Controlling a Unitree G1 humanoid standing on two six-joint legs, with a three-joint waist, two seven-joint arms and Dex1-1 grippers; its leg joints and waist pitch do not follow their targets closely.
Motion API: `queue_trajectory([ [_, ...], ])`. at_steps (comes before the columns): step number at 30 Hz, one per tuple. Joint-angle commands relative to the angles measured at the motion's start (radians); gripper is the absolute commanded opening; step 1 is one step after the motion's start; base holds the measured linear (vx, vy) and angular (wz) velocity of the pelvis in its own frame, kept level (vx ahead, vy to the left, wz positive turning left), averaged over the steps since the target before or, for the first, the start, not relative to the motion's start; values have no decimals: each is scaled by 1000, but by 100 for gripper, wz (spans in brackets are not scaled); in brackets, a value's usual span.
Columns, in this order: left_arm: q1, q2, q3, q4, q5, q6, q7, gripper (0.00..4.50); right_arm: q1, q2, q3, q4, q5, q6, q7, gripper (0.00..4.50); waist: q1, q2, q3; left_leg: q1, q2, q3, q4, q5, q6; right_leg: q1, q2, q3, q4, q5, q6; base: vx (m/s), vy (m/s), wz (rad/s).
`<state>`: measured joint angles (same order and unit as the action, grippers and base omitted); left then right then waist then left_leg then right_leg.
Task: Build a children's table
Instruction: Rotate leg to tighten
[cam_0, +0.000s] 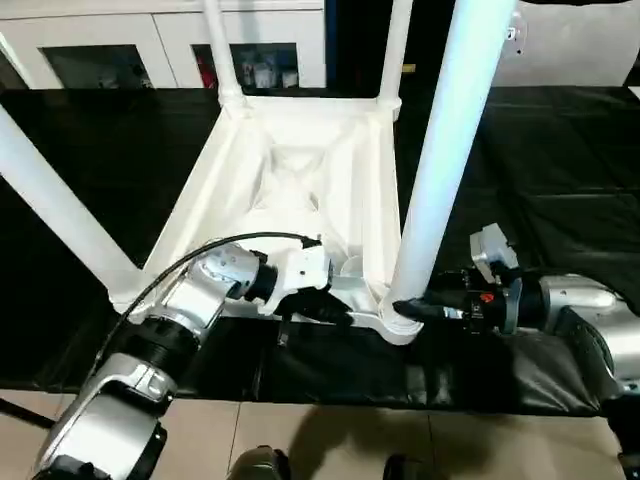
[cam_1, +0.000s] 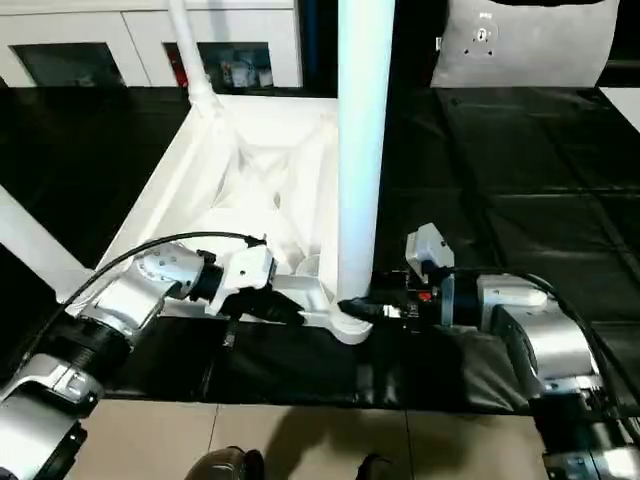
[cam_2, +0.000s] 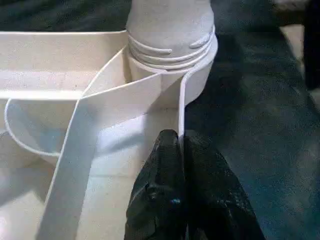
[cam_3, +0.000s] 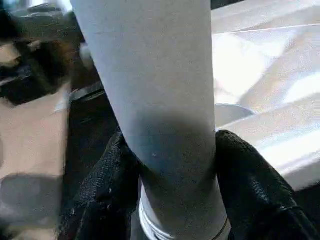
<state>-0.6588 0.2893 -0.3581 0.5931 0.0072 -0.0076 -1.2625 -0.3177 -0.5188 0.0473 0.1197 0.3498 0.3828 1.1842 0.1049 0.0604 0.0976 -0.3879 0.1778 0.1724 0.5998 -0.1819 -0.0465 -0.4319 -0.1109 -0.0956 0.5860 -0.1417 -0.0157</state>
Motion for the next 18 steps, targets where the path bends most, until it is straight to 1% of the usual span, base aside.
queue_trajectory([
  [1,-9,-54,0,-58,-18,48,42,0,-19,48,32,8,-27,27,-98,196,-6,-31,-74,10,40,-9,-72,-187,90,66,-45,41,-78,-407,-175,0,0,0],
  [2,-9,-57,1,-63,-18,61,48,0,-22,57,31,12,-36,29,-120,196,-14,-32,-73,7,39,-11,-75,-197,78,68,-45,40,-79,-424,-165,0,0,0],
  [3,-16,-73,6,-63,-7,88,92,0,-37,87,21,31,-59,40,-194,196,-24,-32,-70,3,36,-12,-77,-213,68,71,-42,38,-81,-453,-149,0,0,0],
  [4,-21,-85,11,-62,1,107,123,0,-48,108,14,44,-76,48,-247,196,-29,-33,-67,4,35,-14,-80,-227,64,70,-44,36,-86,-480,-140,0,0,0],
  [5,-36,-116,22,-55,15,135,197,0,-72,149,5,67,-109,67,-350,195,-39,-33,-65,7,32,-15,-79,-247,49,68,-43,32,-93,-533,-121,0,0,0],
  [6,-48,-138,31,-46,23,156,250,0,-86,171,3,78,-129,82,-405,194,-51,-32,-65,9,30,-16,-78,-255,37,64,-43,32,-98,-554,-112,0,0,0],
  [7,-56,-151,38,-39,27,170,284,0,-94,184,2,84,-141,91,-438,194,-56,-35,-65,9,28,-17,-77,-258,37,66,-42,29,-100,-563,-106,0,0,0],
  [8,-69,-179,50,-28,32,195,337,0,-110,212,2,94,-156,110,-492,194,-64,-35,-66,7,26,-18,-78,-256,38,69,-42,27,-104,-567,-95,0,0,0],
  [9,-79,-202,60,-20,35,214,381,0,-123,236,0,103,-164,125,-534,194,-70,-33,-66,1,24,-18,-77,-241,45,71,-39,26,-101,-542,-95,0,0,0],
  [10,-85,-219,66,-19,40,231,414,0,-134,258,-5,113,-168,135,-573,194,-73,-34,-66,-1,23,-18,-78,-242,47,71,-38,25,-103,-540,-92,0,0,0],
  [11,-96,-250,74,-17,48,254,475,0,-156,303,-21,138,-169,146,-646,194,-75,-35,-69,0,23,-19,-77,-237,47,70,-39,24,-102,-539,-90,0,0,0],
  [13,-108,-287,82,-13,58,269,543,0,-182,355,-43,181,-169,131,-722,194,-77,-36,-72,3,20,-16,-73,-224,56,68,-40,25,-106,-518,-96,0,0,0],
  [14,-109,-290,83,-13,59,270,547,0,-184,358,-44,185,-171,128,-728,194,-79,-33,-73,3,25,-15,-74,-212,65,65,-39,30,-99,-461,-120,0,0,0],
  [15,-117,-320,90,-12,68,283,592,0,-204,394,-52,224,-192,100,-783,194,-81,-34,-75,2,26,-14,-73,-206,72,66,-37,30,-94,-416,-138,0,0,0],
  [16,-120,-328,96,-15,68,287,604,0,-207,406,-57,231,-187,88,-784,228,-84,-33,-75,1,26,-13,-73,-203,76,66,-37,30,-92,-398,-148,0,0,0],
  [18,-122,-328,100,-26,66,296,604,0,-205,414,-64,223,-168,75,-764,263,-82,-33,-80,4,25,-10,-68,-176,103,69,-37,33,-86,-324,-178,0,0,0],
])
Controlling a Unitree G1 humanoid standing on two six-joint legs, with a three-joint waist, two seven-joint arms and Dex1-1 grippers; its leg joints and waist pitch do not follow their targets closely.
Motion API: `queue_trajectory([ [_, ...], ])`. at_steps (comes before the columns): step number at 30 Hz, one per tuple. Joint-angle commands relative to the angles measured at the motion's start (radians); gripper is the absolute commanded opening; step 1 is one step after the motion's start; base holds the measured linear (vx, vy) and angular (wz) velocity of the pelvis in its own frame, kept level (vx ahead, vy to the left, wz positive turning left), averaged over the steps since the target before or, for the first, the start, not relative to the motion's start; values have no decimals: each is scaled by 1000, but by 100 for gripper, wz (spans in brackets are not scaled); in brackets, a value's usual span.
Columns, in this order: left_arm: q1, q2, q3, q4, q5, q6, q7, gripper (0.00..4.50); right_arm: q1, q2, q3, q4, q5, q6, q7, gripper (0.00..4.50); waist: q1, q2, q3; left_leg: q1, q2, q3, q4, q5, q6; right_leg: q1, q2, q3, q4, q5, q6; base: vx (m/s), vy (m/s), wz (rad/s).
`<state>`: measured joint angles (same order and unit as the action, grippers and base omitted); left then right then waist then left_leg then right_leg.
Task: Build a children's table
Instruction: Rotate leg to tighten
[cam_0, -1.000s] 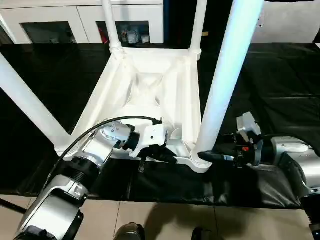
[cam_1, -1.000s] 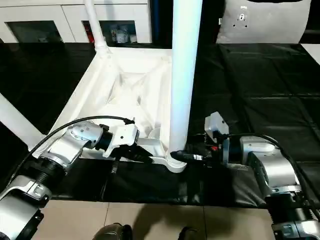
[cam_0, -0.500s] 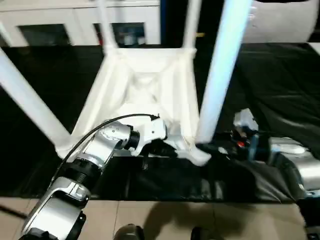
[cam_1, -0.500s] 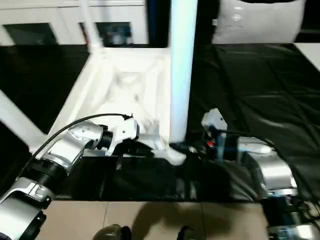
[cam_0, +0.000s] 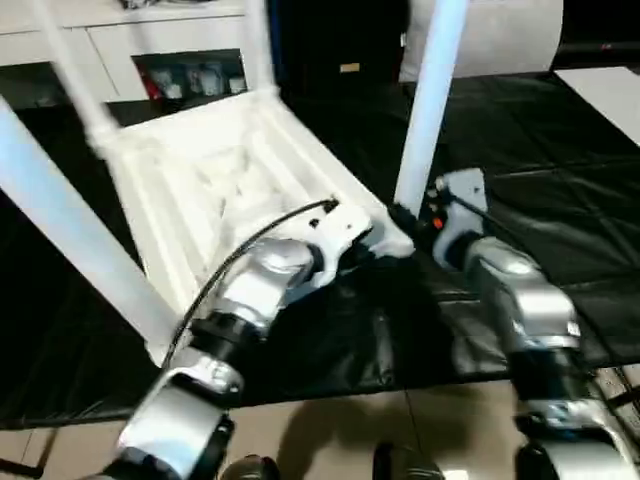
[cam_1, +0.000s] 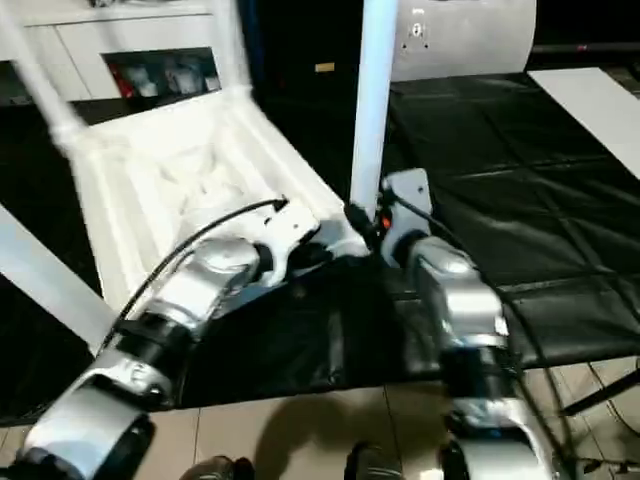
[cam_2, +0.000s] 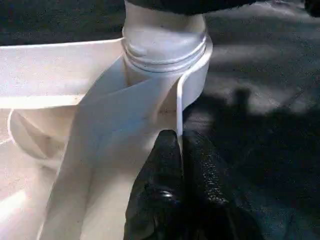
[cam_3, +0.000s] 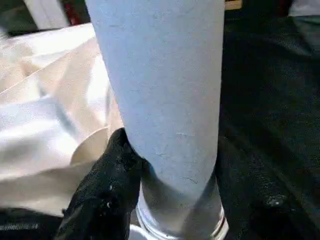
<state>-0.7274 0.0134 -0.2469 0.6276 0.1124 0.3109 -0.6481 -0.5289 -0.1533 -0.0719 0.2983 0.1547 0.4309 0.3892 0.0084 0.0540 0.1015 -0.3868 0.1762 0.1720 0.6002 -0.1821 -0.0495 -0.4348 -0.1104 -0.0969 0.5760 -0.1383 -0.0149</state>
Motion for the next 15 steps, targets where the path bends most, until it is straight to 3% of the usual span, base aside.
queue_trajectory([
  [1,-54,-49,-9,-66,-40,-15,-9,0,8,51,50,38,35,23,39,263,16,-26,-86,2,27,-9,-68,-164,116,73,-37,35,-72,-299,-189,0,0,0],
  [3,-49,-15,-13,-75,-33,-22,-30,0,19,40,29,18,48,7,51,292,18,-26,-89,1,26,-6,-64,-125,148,75,-36,36,-65,-226,-220,0,0,0],
  [8,-29,34,-10,-87,-33,-34,-67,0,61,-19,34,-17,50,-29,127,336,28,-22,-91,-2,28,-6,-59,-72,183,78,-37,35,-55,-172,-241,0,0,0],
  [10,-21,52,-5,-86,-34,-48,-88,0,87,-53,37,-42,65,-30,190,343,38,-23,-88,3,29,-4,-59,-87,186,77,-35,35,-59,-189,-237,0,0,0],
  [15,-13,98,-7,-46,-44,-106,-159,0,133,-156,14,-94,115,-45,331,399,46,-23,-82,4,33,-8,-67,-154,156,77,-36,34,-70,-283,-208,0,0,0],
])
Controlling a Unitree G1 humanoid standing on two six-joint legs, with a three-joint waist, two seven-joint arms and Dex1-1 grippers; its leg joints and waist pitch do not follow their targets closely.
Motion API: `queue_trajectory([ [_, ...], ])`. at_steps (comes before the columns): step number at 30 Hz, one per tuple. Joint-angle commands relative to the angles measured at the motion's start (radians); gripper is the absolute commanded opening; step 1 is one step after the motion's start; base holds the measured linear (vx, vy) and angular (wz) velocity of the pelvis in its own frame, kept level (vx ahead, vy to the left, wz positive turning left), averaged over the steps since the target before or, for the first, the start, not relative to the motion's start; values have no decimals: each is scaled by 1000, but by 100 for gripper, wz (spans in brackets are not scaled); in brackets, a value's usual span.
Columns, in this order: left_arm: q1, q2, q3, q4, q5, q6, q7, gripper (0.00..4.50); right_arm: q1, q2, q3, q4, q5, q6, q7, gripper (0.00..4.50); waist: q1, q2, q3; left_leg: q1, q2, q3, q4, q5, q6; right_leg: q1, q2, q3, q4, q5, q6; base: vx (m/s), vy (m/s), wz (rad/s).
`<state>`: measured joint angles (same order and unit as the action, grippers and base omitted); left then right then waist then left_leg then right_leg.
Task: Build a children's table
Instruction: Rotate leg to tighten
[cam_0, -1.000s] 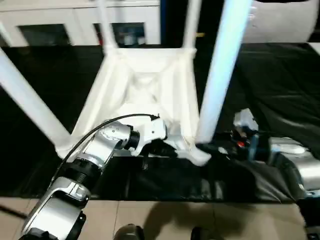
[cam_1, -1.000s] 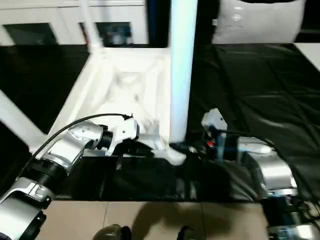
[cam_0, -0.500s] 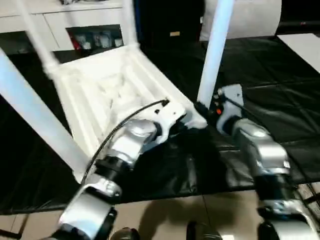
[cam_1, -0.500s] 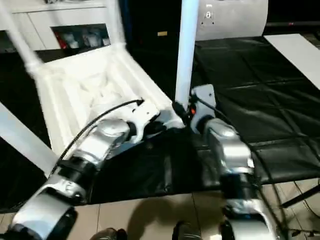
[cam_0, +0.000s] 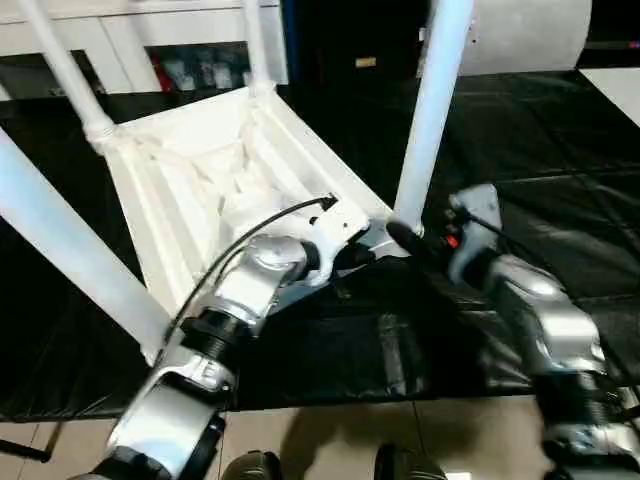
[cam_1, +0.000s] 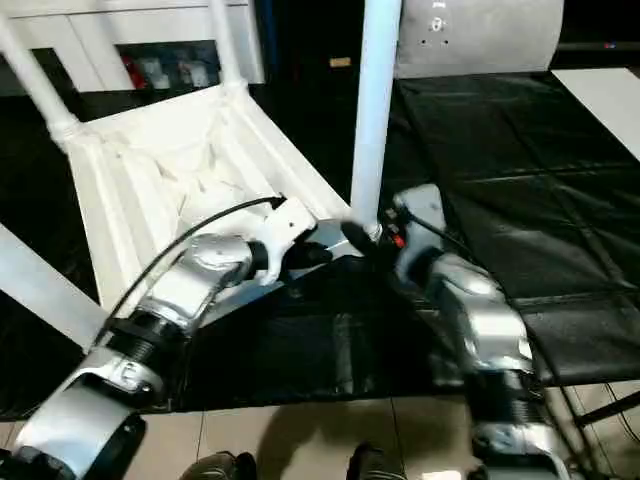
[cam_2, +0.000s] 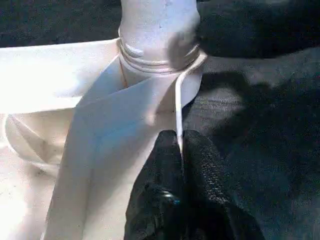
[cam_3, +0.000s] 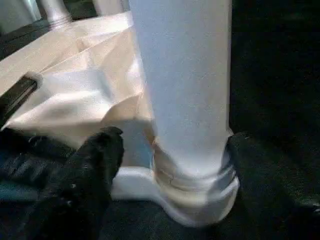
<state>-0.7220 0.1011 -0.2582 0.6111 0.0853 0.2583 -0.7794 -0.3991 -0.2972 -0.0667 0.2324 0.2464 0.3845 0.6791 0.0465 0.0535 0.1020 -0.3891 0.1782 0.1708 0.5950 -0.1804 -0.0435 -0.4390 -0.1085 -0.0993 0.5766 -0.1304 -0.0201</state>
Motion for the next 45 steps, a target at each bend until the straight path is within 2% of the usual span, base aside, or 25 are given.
queue_trajectory([
  [1,-16,24,-3,-21,-16,-65,-50,0,9,-40,1,-34,35,0,76,399,8,-23,-82,8,32,-7,-62,-162,147,79,-38,37,-71,-297,-201,0,0,0],
  [4,-13,55,-22,-5,-13,-106,-104,0,20,-105,-4,-40,44,-17,156,433,11,-22,-81,8,33,-7,-63,-177,138,79,-38,38,-73,-314,-195,0,0,0],
  [5,-12,73,-33,1,-11,-125,-138,0,27,-144,-3,-42,49,-22,205,443,14,-22,-79,12,33,-6,-64,-189,133,76,-38,39,-75,-330,-193,0,0,0],
  [8,-2,107,-56,7,-14,-190,-229,0,38,-200,-1,-52,65,-24,293,443,20,-24,-80,10,34,-6,-63,-177,134,77,-41,40,-73,-325,-189,0,0,0],
  [11,13,142,-89,3,-18,-251,-333,0,48,-245,9,-64,81,-25,365,443,30,-20,-82,10,39,-7,-64,-170,140,77,-41,41,-69,-305,-203,0,0,0],
  [13,22,159,-106,-5,-29,-271,-396,0,52,-266,19,-68,89,-30,405,443,35,-21,-83,10,42,-5,-62,-158,140,76,-41,42,-63,-278,-216,0,0,0],
  [15,25,165,-114,-9,-36,-276,-426,0,53,-276,29,-67,84,-41,419,443,46,-21,-83,16,44,-3,-62,-161,136,71,-42,43,-62,-274,-226,0,0,0],
  [16,33,178,-133,-21,-45,-289,-483,0,59,-298,64,-74,63,-67,456,443,48,-21,-83,16,45,-4,-63,-161,134,72,-44,43,-61,-276,-227,0,0,0],
  [18,39,185,-144,-29,-50,-298,-515,0,67,-309,83,-87,59,-79,488,443,53,-22,-82,14,46,-4,-64,-164,131,73,-45,45,-59,-274,-227,0,0,0],
  [22,42,185,-147,-26,-73,-314,-576,0,77,-316,99,-113,105,-50,571,443,63,-22,-82,14,47,-4,-65,-174,136,74,-46,46,-60,-286,-224,0,0,0],
  [24,42,182,-144,-28,-82,-309,-585,0,73,-313,100,-106,103,-53,571,417,64,-20,-80,15,48,-5,-67,-191,121,72,-48,46,-64,-315,-220,0,0,0],
  [25,42,182,-144,-29,-87,-310,-595,0,69,-309,99,-99,106,-50,572,417,63,-22,-80,15,47,-5,-67,-195,119,71,-48,46,-65,-322,-217,0,0,0],
  [27,45,183,-145,-37,-97,-311,-614,0,62,-306,105,-88,112,-51,582,391,63,-22,-79,14,47,-6,-68,-195,111,73,-49,46,-66,-337,-211,0,0,0],
  [32,57,181,-144,-42,-105,-319,-630,0,55,-309,122,-78,116,-50,608,348,60,-25,-77,11,45,-6,-69,-197,109,73,-49,46,-70,-370,-191,0,0,0],
  [38,67,187,-145,-34,-96,-335,-626,0,64,-310,127,-84,127,-50,629,301,60,-22,-80,12,46,-6,-68,-187,114,74,-47,46,-65,-330,-205,0,0,0],
  [41,70,187,-146,-36,-96,-333,-624,0,64,-307,131,-81,128,-52,630,266,60,-23,-78,12,45,-6,-68,-194,112,73,-47,45,-68,-346,-201,0,0,0],
  [45,71,189,-147,-33,-95,-337,-624,0,59,-297,140,-78,132,-50,641,245,59,-25,-79,11,45,-6,-69,-192,110,74,-48,45,-68,-359,-194,0,0,0],
])
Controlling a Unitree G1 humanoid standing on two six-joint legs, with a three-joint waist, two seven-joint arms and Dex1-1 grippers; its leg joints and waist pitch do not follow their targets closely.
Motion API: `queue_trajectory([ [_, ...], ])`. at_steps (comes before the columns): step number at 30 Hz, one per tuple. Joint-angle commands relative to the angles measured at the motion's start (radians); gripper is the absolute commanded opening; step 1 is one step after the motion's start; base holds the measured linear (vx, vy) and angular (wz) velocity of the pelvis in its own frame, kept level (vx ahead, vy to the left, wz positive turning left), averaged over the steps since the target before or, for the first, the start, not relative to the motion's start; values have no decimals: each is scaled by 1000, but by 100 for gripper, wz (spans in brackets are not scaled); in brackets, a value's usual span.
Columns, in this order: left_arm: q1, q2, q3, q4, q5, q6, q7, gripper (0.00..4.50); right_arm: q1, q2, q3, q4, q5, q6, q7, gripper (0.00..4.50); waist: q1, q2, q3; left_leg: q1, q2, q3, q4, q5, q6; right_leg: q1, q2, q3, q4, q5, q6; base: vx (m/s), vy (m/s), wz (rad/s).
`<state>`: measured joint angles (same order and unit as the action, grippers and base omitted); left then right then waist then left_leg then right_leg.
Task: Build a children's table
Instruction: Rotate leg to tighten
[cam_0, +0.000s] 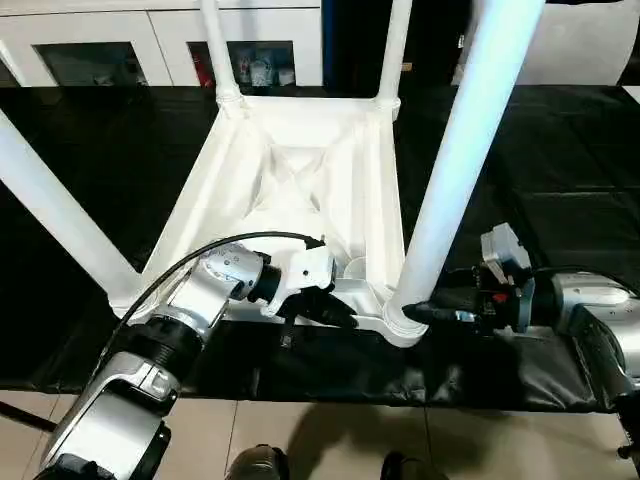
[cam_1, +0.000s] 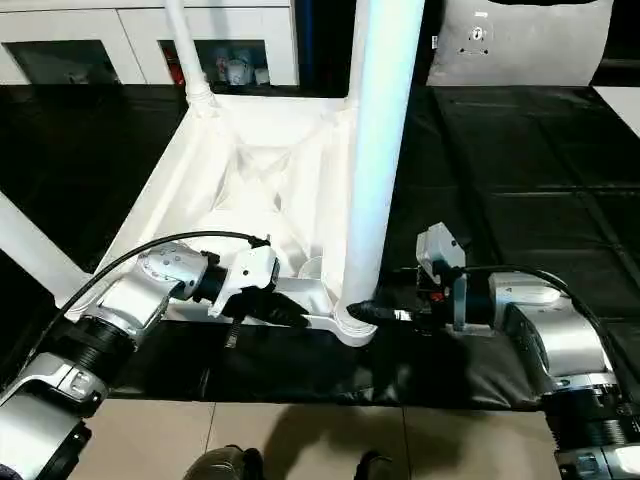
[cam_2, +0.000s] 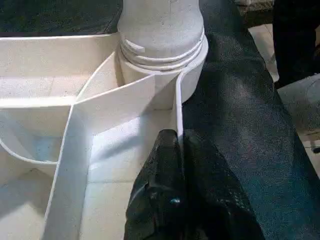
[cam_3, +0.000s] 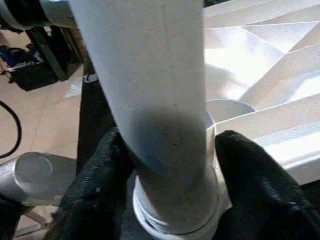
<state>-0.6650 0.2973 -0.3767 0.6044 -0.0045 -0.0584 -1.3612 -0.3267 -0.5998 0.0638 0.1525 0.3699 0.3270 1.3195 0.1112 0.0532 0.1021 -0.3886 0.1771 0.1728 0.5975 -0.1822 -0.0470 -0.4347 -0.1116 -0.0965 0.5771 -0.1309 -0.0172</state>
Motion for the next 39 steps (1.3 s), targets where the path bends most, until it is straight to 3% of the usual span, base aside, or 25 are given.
queue_trajectory([
  [1,14,-7,-28,-24,-6,-22,-42,0,-13,7,11,2,9,8,5,233,-6,-24,-79,10,47,-9,-71,-188,113,69,-45,43,-69,-357,-198,0,0,0],
  [6,18,-6,-29,-27,-4,-24,-39,0,-2,11,16,-8,13,13,8,199,-5,-25,-81,11,47,-8,-71,-181,113,69,-45,43,-67,-352,-199,0,0,0],
  [12,22,-13,-21,-29,-11,-11,-28,0,11,19,23,-28,21,25,4,194,-5,-26,-81,10,46,-8,-71,-181,111,69,-44,43,-68,-361,-194,0,0,0],
  [14,21,-37,-5,-44,-3,53,51,0,17,46,24,-37,6,55,-82,194,-5,-24,-82,12,48,-7,-71,-178,107,69,-44,44,-66,-355,-196,0,0,0],
  [17,13,-73,14,-54,4,119,138,0,-4,106,18,-17,-55,87,-253,193,-19,-24,-73,14,42,-11,-78,-229,71,68,-43,39,-79,-456,-170,0,0,0],
  [18,6,-94,24,-55,10,143,187,0,-19,140,10,-8,-77,114,-337,193,-25,-18,-71,14,39,-13,-79,-254,56,66,-44,37,-84,-506,-151,0,0,0],
  [19,-3,-117,34,-57,15,172,237,0,-34,176,4,2,-100,136,-419,193,-32,-23,-70,13,38,-15,-81,-262,51,69,-43,35,-90,-527,-139,0,0,0],
  [21,-17,-155,50,-60,24,211,316,0,-61,235,-18,22,-122,165,-539,191,-53,-24,-65,10,29,-21,-79,-303,25,68,-44,24,-101,-633,-80,0,0,0],
  [22,-25,-177,58,-64,28,236,357,0,-76,267,-30,34,-133,180,-605,191,-60,-22,-66,14,27,-20,-77,-308,20,64,-43,23,-106,-650,-75,0,0,0],
  [25,-60,-263,85,-50,56,312,530,0,-126,371,-56,78,-182,208,-809,191,-89,-25,-66,-1,19,-28,-74,-311,14,71,-40,5,-116,-679,-31,0,0,0],
  [26,-72,-279,88,-34,69,317,577,0,-137,395,-63,89,-183,215,-844,191,-93,-16,-71,5,22,-30,-75,-316,22,71,-41,1,-122,-658,-27,0,0,0],
  [29,-85,-298,91,-20,90,322,634,0,-158,429,-82,113,-183,195,-897,191,-104,-11,-76,5,29,-32,-80,-325,50,75,-40,-4,-122,-531,-66,0,0,0],
  [31,-85,-299,96,-29,91,329,637,0,-164,429,-86,121,-187,167,-900,247,-100,-13,-78,7,32,-29,-82,-306,64,74,-41,3,-114,-454,-105,0,0,0],
  [33,-83,-292,100,-39,95,335,638,0,-162,426,-90,118,-186,136,-875,263,-98,-13,-81,5,33,-25,-81,-282,77,79,-42,10,-101,-378,-148,0,0,0],
  [36,-75,-272,101,-46,102,330,629,0,-149,418,-98,100,-176,119,-842,295,-91,-14,-84,11,33,-18,-78,-259,93,75,-41,14,-98,-347,-175,0,0,0],
  [39,-71,-250,99,-45,102,317,621,0,-132,397,-101,85,-163,102,-813,313,-79,-13,-86,6,35,-16,-74,-212,108,79,-43,16,-90,-320,-187,0,0,0],
])
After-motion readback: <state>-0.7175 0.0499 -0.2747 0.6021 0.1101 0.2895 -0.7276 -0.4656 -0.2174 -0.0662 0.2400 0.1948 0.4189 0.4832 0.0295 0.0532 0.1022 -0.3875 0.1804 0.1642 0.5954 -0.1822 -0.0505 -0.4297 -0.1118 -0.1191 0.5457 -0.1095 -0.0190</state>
